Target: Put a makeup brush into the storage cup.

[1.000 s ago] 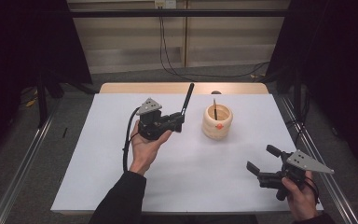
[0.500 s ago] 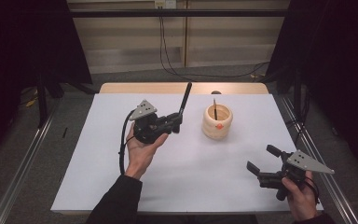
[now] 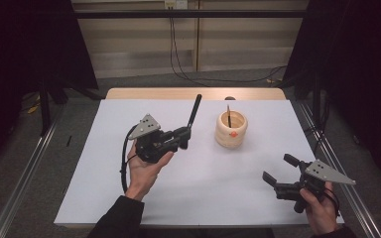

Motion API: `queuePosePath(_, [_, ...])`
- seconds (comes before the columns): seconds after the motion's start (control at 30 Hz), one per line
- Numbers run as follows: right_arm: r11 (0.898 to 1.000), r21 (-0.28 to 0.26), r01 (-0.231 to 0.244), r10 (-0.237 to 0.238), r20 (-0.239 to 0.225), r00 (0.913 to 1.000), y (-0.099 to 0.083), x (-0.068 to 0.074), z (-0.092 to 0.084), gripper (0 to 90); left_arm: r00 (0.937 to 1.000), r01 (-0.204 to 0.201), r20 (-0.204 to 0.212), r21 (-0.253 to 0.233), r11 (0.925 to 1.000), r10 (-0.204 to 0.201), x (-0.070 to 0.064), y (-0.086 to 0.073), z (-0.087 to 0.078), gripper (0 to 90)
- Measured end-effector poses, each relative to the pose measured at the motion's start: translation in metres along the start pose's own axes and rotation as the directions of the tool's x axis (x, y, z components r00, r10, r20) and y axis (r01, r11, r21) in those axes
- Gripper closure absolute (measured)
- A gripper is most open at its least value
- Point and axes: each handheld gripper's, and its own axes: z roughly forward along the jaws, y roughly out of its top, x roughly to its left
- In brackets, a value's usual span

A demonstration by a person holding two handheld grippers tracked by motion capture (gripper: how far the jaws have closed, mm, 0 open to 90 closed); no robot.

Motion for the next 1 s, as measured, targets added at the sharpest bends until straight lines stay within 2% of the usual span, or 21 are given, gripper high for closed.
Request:
queuePosePath(0.47, [1.000, -0.002, 0.002, -0.002, 0.001, 1.0000, 0.000, 0.000, 0.000, 0.0, 0.9998, -0.010, 0.018, -0.024, 0.9997, 0.010, -0.009, -0.002, -0.026, 77.8])
queuePosePath(0.5, [1.000, -0.003, 0.003, -0.003, 0.003, 1.0000, 0.000, 0.000, -0.001, 0.0, 0.9991, -0.009, 0.041, -0.038, 0.9993, 0.010, -0.010, -0.003, -0.028, 77.8])
queuePosePath(0.53, [1.000, -0.004, 0.001, -0.001, 0.005, 1.0000, 0.000, 0.000, -0.001, 0.0, 0.9996, -0.015, 0.022, -0.021, 0.9997, 0.016, -0.011, -0.003, -0.030, 77.8])
queuePosePath(0.57, [1.000, -0.004, 0.000, 0.000, 0.005, 1.0000, 0.000, 0.000, -0.001, 0.0, 0.9997, -0.011, 0.022, -0.018, 0.9998, 0.012, -0.013, -0.005, -0.031, 77.8])
queuePosePath(0.6, [1.000, -0.003, 0.000, 0.000, 0.005, 1.0000, 0.000, 0.000, 0.000, 0.0, 0.9985, -0.020, 0.051, -0.014, 0.9997, 0.021, -0.013, -0.007, -0.032, 77.8])
queuePosePath(0.67, [1.000, 0.000, 0.002, -0.002, -0.001, 1.0000, 0.000, 0.000, 0.000, 0.0, 0.9991, -0.028, 0.032, 0.002, 0.9996, 0.028, -0.016, -0.009, -0.034, 77.8])
queuePosePath(0.7, [1.000, 0.000, 0.003, -0.003, -0.003, 1.0000, 0.000, 0.000, 0.000, 0.0, 0.9983, -0.028, 0.051, 0.001, 0.9996, 0.028, -0.016, -0.010, -0.034, 77.8])
queuePosePath(0.8, [1.000, 0.000, 0.002, -0.002, -0.002, 1.0000, 0.000, 0.001, 0.000, 0.0, 0.9972, -0.032, 0.068, 0.009, 0.9994, 0.032, -0.018, -0.011, -0.036, 77.8])
queuePosePath(0.87, [1.000, -0.001, 0.002, -0.002, -0.001, 1.0000, 0.000, 0.000, 0.000, 0.0, 0.9974, -0.036, 0.063, 0.021, 0.9991, 0.035, -0.020, -0.011, -0.038, 77.8])
queuePosePath(0.93, [1.000, -0.002, 0.003, -0.003, -0.002, 1.0000, 0.000, 0.000, 0.000, 0.0, 0.9953, -0.046, 0.086, 0.021, 0.9987, 0.044, -0.020, -0.011, -0.037, 77.8])
queuePosePath(1.0, [1.000, -0.002, 0.003, -0.003, -0.003, 1.0000, 0.000, 0.000, 0.000, 0.0, 0.9955, -0.058, 0.077, 0.043, 0.9974, 0.055, -0.022, -0.010, -0.037, 77.8])
